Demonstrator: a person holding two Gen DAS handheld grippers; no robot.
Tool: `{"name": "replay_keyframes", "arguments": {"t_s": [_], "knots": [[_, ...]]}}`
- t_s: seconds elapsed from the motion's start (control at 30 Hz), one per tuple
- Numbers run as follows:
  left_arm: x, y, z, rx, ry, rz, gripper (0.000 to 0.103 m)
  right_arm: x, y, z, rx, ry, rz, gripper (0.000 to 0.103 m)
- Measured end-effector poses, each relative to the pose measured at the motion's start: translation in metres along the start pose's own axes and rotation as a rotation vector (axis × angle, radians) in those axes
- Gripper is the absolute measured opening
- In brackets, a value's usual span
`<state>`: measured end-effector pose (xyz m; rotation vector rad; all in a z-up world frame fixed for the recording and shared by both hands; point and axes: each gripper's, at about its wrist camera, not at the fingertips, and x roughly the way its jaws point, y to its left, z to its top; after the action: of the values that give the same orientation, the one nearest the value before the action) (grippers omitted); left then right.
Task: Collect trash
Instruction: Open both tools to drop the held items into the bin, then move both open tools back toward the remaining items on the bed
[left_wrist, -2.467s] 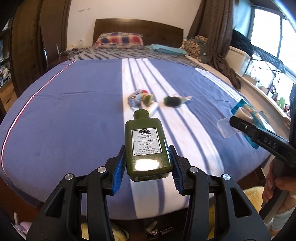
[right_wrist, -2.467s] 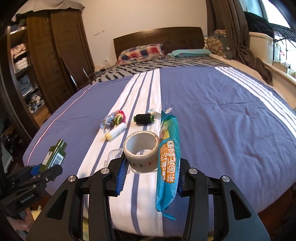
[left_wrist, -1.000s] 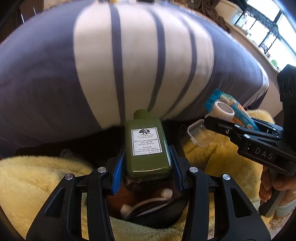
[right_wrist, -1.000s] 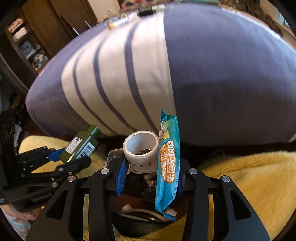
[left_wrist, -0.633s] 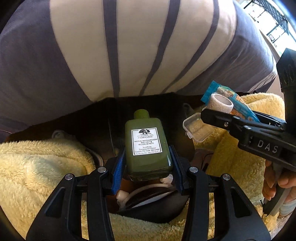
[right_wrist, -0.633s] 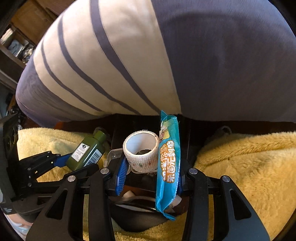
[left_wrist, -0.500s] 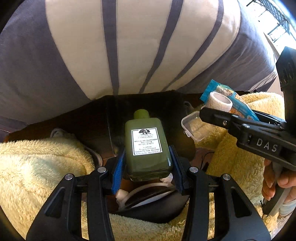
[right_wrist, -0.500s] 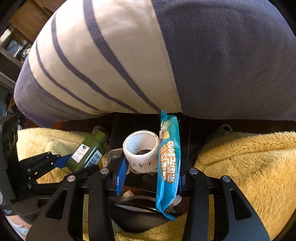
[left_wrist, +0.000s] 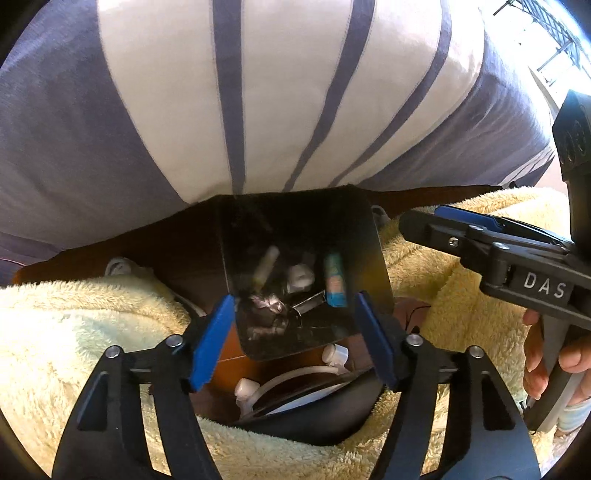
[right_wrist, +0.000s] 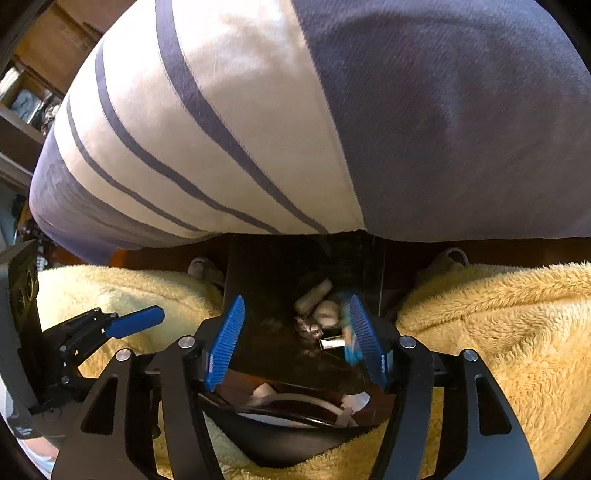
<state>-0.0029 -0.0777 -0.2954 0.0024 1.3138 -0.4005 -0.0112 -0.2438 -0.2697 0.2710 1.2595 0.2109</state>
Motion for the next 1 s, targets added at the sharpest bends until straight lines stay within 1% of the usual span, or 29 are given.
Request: {"name": "replay_keyframes", "arguments": {"t_s": [0.07,0.23,0.33,0.5,0.63,0.77,1.0], "knots": [[-0.003,0.002,0.000,-0.003,-0.011,0.006,0.072,-0.004,-0.001,0.001,0.006,-0.016,-0.005,0.064],[-0.023,0.005,0.004,-0.001,-0.064,0.033,0.080,-0.020,-0.004,0.004,0.000,-0.071,-0.044,0.075],[-0.036,0.007,0.007,-0.003,-0.098,0.050,0.084,-0.035,-0.002,0.006,-0.015,-0.116,-0.070,0.078],[-0.063,0.007,0.014,0.006,-0.174,0.060,0.085,-0.060,0.001,0.012,-0.033,-0.183,-0.071,0.079],[-0.088,0.009,0.021,0.013,-0.240,0.076,0.085,-0.086,0.004,0.020,-0.056,-0.257,-0.089,0.079],[-0.106,0.010,0.032,0.010,-0.291,0.087,0.085,-0.106,0.004,0.030,-0.071,-0.322,-0.103,0.079],[-0.125,0.014,0.048,0.001,-0.343,0.112,0.085,-0.122,0.003,0.053,-0.080,-0.374,-0.122,0.079]]}}
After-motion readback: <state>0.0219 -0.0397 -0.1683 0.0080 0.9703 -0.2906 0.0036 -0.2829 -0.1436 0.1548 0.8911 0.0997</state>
